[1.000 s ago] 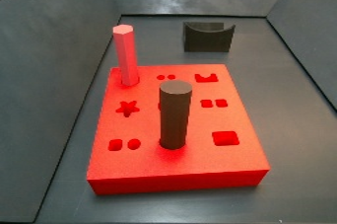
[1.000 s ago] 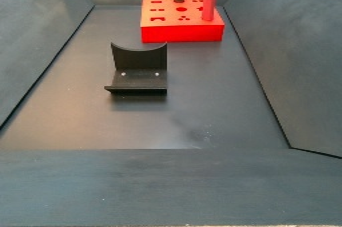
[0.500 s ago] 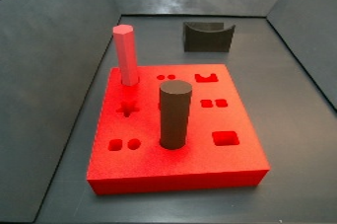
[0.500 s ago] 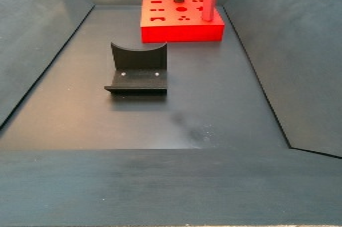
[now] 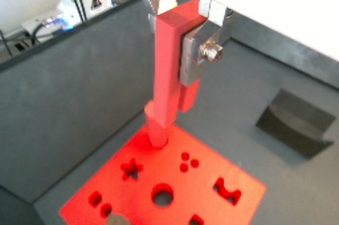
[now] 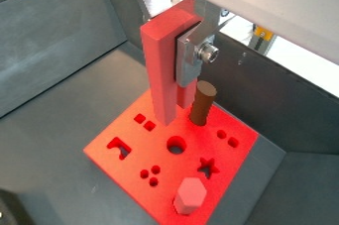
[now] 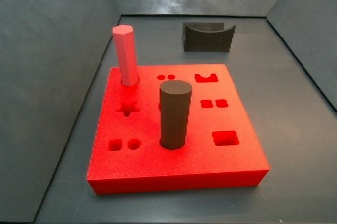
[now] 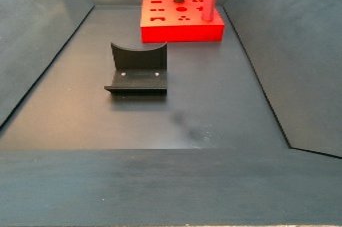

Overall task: Pick up the double-square object. Move up. Move to above the board. Insert the double-square object.
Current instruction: Insert the double-square object.

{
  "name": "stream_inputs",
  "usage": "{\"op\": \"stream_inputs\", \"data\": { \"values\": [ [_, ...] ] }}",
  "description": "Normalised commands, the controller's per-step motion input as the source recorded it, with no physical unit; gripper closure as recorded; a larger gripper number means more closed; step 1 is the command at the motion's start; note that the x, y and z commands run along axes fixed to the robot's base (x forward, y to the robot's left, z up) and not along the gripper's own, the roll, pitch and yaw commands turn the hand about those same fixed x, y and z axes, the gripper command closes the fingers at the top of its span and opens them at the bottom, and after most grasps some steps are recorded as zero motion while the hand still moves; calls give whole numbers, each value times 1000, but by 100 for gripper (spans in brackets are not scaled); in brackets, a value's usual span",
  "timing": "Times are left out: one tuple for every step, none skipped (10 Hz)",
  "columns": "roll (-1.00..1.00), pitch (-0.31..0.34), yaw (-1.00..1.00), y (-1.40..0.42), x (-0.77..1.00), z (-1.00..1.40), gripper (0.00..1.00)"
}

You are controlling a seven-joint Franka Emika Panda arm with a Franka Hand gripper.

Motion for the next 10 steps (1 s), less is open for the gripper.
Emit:
{"op": "stream_inputs", "data": {
  "values": [
    [0, -136, -269, -409, 611, -480, 100],
    [-17, -103, -714, -274, 209, -346, 100],
    [-39, -84, -863, -194, 69, -237, 100],
    [-76, -96, -826, -134, 157, -197, 100],
    [-70, -100, -789, -114, 220, -211, 100],
    [0, -84, -763, -186, 271, -506, 100],
    [57, -80, -771, -209, 266, -631, 100],
    [16, -107, -771, -183, 271, -563, 100],
    [0, -107, -763, -171, 289, -514, 100],
    [0, -87, -766, -163, 297, -483, 100]
  ]
}}
